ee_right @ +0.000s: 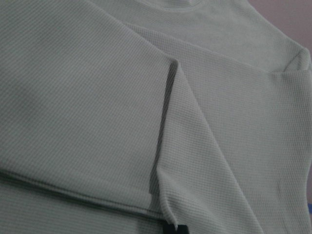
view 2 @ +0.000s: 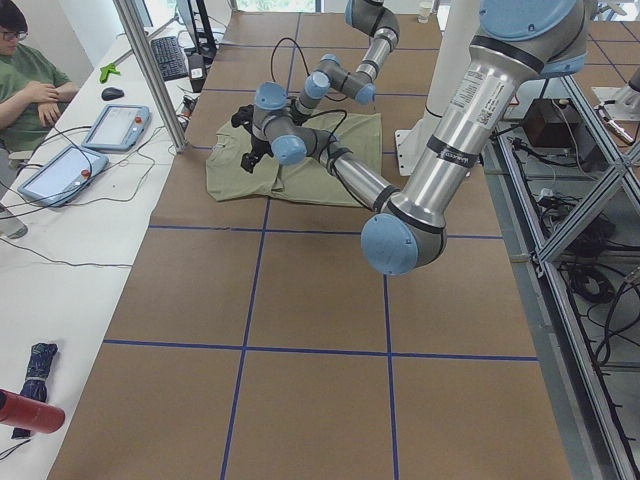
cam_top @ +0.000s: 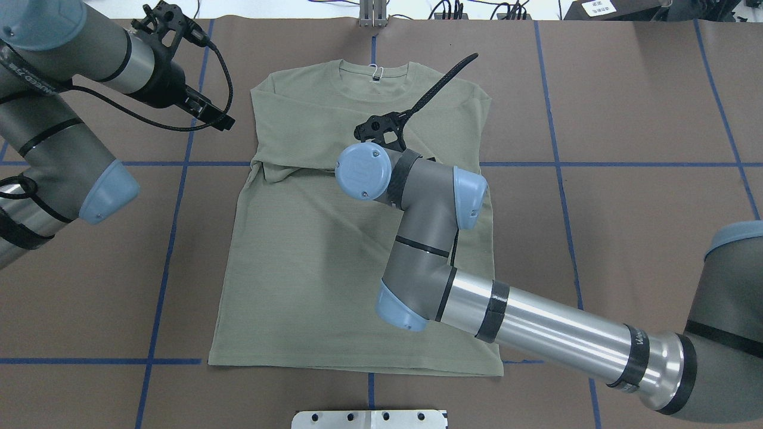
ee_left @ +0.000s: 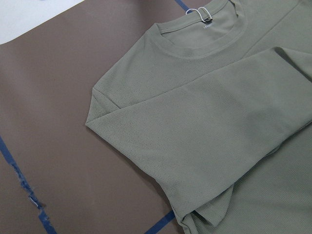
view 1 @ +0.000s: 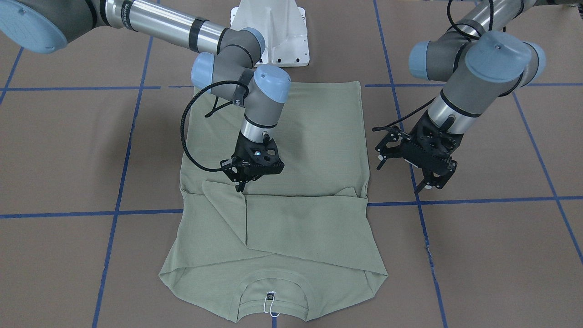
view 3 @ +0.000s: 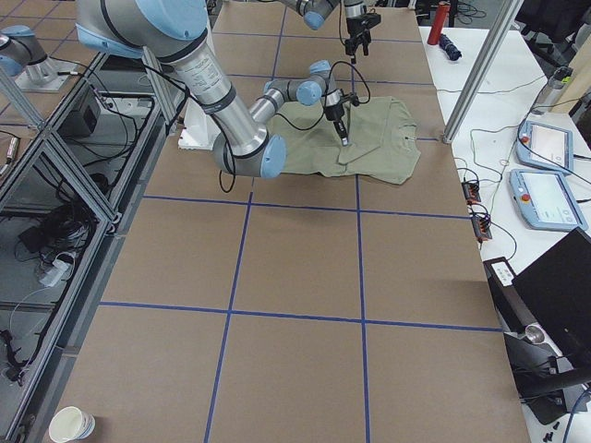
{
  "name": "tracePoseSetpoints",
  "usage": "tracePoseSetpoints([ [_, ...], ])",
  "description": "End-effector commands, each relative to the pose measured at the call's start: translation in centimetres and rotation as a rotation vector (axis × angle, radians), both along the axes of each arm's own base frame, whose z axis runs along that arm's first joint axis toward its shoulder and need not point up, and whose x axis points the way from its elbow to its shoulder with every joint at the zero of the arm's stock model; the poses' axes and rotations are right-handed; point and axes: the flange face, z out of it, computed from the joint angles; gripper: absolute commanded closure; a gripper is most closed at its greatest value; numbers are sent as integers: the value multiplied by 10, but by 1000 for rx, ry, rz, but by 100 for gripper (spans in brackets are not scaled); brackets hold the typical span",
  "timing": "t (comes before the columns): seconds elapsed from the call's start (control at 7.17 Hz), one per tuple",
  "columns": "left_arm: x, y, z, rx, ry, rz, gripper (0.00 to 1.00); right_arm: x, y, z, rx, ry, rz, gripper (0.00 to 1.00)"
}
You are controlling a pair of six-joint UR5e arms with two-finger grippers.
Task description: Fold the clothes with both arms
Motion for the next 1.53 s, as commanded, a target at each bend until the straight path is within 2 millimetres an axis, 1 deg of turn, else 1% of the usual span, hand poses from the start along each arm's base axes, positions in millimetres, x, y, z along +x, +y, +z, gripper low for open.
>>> tracePoseSetpoints([
  [0.0, 1, 1, 0, 0, 0, 3, 0, 48, -48, 26, 38, 75, -40, 100],
  [0.14, 1, 1, -2, 1, 2, 2, 0, 72, -69, 44, 60, 111, -66, 100],
  [0.28, 1, 2, -3, -20, 12, -12, 0, 91, -83, 59, 76, 134, -80, 100],
  [0.42, 1, 4, -7, -40, 26, -25, 0, 98, -88, 68, 99, 151, -111, 100],
  [0.56, 1, 7, -9, -31, 35, -24, 0, 97, -88, 69, 101, 153, -113, 91],
  [0.7, 1, 7, -7, -33, 33, -24, 0, 95, -88, 69, 110, 141, -116, 5],
  [0.84, 0, 7, -7, -33, 33, -24, 0, 92, -88, 63, 126, 101, -115, 0],
  [0.98, -1, 9, -7, -34, 37, -26, 0, 91, -84, 52, 103, 6, -155, 0],
  [1.12, -2, 14, -11, -77, 59, -53, 0, 92, -79, 38, 70, -135, -154, 0],
  [1.25, 10, 32, -8, -141, 78, -68, 0, 108, -62, 26, 32, -237, -88, 0],
  [1.39, 18, 64, -12, -204, 114, -74, 0, 139, -27, 17, -40, -364, -74, 0],
])
